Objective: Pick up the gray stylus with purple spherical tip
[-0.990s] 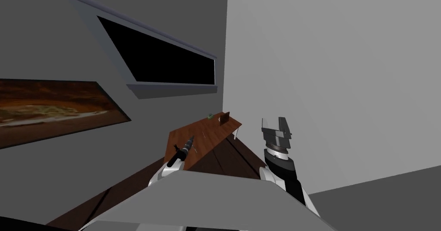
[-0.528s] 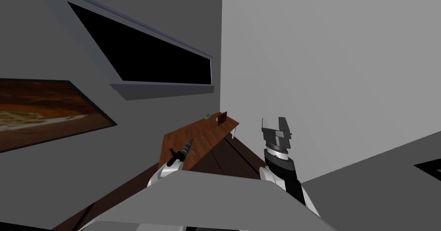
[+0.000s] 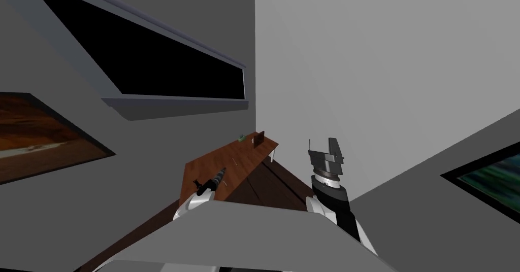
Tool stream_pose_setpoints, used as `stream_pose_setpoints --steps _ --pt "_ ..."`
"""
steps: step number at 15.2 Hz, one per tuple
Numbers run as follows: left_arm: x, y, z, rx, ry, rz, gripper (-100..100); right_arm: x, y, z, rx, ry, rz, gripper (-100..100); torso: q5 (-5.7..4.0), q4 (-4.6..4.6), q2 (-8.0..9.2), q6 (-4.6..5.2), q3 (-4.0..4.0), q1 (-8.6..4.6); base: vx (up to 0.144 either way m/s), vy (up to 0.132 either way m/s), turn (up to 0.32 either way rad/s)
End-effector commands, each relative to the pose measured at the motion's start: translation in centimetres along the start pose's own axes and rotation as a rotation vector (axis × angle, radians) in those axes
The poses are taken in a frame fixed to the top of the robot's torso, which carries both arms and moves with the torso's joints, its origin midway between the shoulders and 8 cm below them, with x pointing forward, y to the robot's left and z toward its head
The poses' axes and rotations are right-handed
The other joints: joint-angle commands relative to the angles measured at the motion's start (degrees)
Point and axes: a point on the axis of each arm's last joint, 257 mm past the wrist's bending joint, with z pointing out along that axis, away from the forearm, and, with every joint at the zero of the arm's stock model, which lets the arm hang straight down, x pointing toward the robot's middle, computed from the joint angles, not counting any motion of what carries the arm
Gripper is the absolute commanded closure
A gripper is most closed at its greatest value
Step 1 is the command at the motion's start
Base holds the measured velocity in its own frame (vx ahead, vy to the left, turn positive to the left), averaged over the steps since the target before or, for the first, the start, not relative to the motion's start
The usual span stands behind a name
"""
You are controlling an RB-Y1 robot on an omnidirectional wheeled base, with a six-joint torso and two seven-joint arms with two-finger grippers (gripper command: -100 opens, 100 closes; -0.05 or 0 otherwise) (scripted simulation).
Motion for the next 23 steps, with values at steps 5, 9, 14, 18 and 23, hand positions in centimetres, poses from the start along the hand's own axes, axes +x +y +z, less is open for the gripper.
stream_pose_setpoints --steps 5,9,14,18,23 --pt "-0.7 4.3 0.5 -0.114 0.007 0.014 -100 0.0 0.0 0.0 0.000 0.000 0.000 0 0.01 0.00 0.00 -0.02 0.00 0.04 0.001 0.021 -0.151" --pt "-1.4 8.2 0.4 -0.228 0.015 0.025 -100 0.0 0.0 0.0 0.000 0.000 0.000 0 0.01 0.00 0.00 -0.01 0.00 0.05 -0.001 0.024 -0.214" --pt "-2.0 11.2 0.2 -0.321 0.023 0.032 -100 0.0 0.0 0.0 0.000 0.000 0.000 0 0.00 0.00 0.00 -0.02 0.00 0.04 -0.001 0.025 -0.172" --pt "-2.4 13.3 -0.3 -0.381 0.028 0.033 -100 0.0 0.0 0.0 0.000 0.000 0.000 0 0.00 0.00 -0.01 -0.03 0.00 0.01 -0.001 0.015 -0.121" --pt "-2.9 16.1 -1.2 -0.469 0.036 0.033 -100 0.0 0.0 0.0 0.000 0.000 0.000 0 0.00 0.00 0.00 -0.03 0.00 0.01 -0.002 0.016 -0.128"
